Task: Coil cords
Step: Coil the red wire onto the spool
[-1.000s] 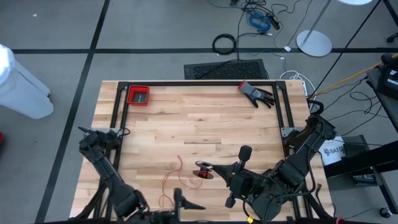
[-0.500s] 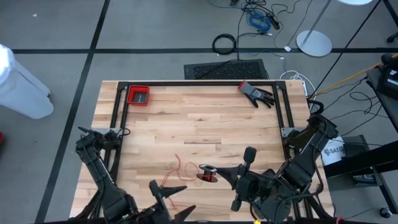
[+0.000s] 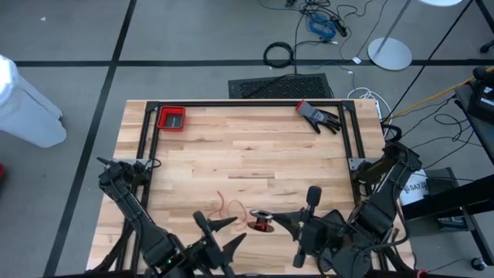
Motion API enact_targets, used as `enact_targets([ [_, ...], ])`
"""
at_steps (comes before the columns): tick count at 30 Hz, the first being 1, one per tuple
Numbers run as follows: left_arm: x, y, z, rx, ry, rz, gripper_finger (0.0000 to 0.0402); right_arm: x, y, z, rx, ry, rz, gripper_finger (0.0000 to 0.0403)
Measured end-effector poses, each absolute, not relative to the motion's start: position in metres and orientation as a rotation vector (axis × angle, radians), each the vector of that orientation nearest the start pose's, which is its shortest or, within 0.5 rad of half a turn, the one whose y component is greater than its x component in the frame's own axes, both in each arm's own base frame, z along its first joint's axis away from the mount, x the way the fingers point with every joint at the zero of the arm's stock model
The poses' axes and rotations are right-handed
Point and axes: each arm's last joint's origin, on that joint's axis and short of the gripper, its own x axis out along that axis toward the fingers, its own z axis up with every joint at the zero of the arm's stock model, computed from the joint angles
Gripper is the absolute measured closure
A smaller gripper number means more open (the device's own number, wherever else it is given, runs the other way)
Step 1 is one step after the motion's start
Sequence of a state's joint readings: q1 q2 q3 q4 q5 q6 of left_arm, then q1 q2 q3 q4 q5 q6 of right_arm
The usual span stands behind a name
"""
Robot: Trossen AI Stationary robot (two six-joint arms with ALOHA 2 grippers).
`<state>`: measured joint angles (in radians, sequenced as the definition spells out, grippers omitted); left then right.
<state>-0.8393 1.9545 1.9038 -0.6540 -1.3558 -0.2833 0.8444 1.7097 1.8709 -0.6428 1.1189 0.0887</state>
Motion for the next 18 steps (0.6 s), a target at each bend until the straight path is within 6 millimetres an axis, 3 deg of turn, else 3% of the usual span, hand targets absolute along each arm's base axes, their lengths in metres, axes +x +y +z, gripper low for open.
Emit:
enact_targets([
  [8,0.3033,-0.2906,0.3439,0.353,0.262,0.547,0.0176,0.2547,0.2559,0.4308,-0.316,0.233,-0.260,0.0403],
  [18,0.3058,-0.2874,0.3416,0.359,0.299,0.516,0.0236,0.2548,0.2558,0.4309,-0.317,0.233,-0.261,0.0403],
])
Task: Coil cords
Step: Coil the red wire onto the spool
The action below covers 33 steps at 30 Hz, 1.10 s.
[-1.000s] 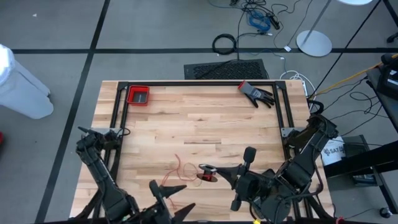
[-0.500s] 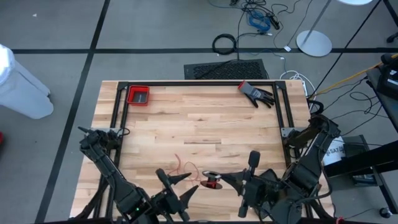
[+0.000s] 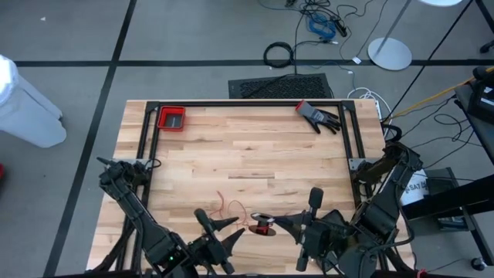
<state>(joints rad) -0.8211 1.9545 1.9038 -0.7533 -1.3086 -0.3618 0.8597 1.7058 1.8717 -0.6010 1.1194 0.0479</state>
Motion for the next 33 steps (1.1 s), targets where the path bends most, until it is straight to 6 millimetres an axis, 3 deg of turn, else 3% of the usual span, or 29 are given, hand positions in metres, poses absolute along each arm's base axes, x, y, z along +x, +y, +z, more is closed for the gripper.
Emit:
enact_targets([
  [11,0.3130,-0.2819,0.3396,0.348,0.325,0.503,0.0287,0.2548,0.2558,0.4309,-0.317,0.233,-0.261,0.0403],
  [24,0.3132,-0.2821,0.3393,0.347,0.330,0.495,0.0390,0.2548,0.2559,0.4308,-0.322,0.234,-0.261,0.0403],
  [33,0.3132,-0.2821,0.3393,0.347,0.330,0.495,0.0397,0.2549,0.2559,0.4307,-0.322,0.234,-0.261,0.0403],
])
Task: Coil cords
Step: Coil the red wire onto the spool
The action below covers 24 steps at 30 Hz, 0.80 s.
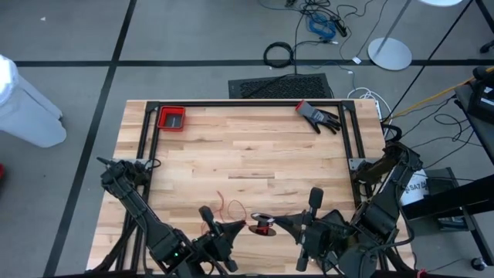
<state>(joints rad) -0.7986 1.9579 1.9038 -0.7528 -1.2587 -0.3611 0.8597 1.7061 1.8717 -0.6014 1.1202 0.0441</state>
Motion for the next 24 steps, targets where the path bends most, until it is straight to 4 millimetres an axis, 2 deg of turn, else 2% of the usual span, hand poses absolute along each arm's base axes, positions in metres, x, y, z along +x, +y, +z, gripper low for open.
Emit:
enact_targets([
  [9,0.322,-0.275,0.338,0.313,0.325,0.525,0.0399,0.261,0.250,0.431,-0.282,0.232,-0.287,0.0403],
  [15,0.338,-0.265,0.327,0.341,0.350,0.566,0.0399,0.272,0.246,0.427,-0.262,0.240,-0.291,0.0403],
  [19,0.343,-0.259,0.327,0.349,0.356,0.581,0.0400,0.279,0.247,0.424,-0.274,0.242,-0.291,0.0403],
  [24,0.346,-0.260,0.330,0.340,0.338,0.580,0.0400,0.292,0.243,0.417,-0.286,0.246,-0.344,0.0403],
])
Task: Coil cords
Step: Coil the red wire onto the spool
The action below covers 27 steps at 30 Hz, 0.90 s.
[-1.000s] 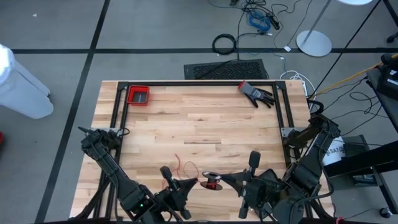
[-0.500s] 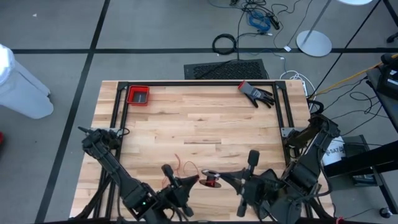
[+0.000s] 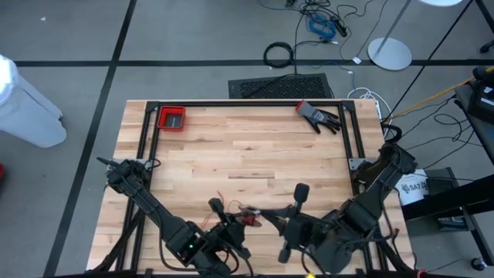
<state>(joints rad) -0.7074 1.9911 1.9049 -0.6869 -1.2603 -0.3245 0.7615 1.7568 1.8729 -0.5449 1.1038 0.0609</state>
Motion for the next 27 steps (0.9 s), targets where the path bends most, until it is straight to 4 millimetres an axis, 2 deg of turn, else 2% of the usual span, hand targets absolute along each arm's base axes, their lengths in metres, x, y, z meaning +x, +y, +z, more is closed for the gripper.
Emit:
enact_targets([
  [4,0.348,-0.262,0.332,0.313,0.327,0.556,0.0400,0.303,0.238,0.410,-0.311,0.248,-0.443,0.0403],
  [14,0.350,-0.264,0.335,0.321,0.312,0.546,0.0400,0.325,0.235,0.394,-0.376,0.272,-0.506,0.0403],
  [21,0.345,-0.270,0.336,0.329,0.308,0.531,0.0400,0.327,0.233,0.392,-0.435,0.287,-0.526,0.0403],
  [27,0.337,-0.279,0.349,0.324,0.281,0.519,0.0400,0.327,0.232,0.390,-0.452,0.301,-0.526,0.0403],
])
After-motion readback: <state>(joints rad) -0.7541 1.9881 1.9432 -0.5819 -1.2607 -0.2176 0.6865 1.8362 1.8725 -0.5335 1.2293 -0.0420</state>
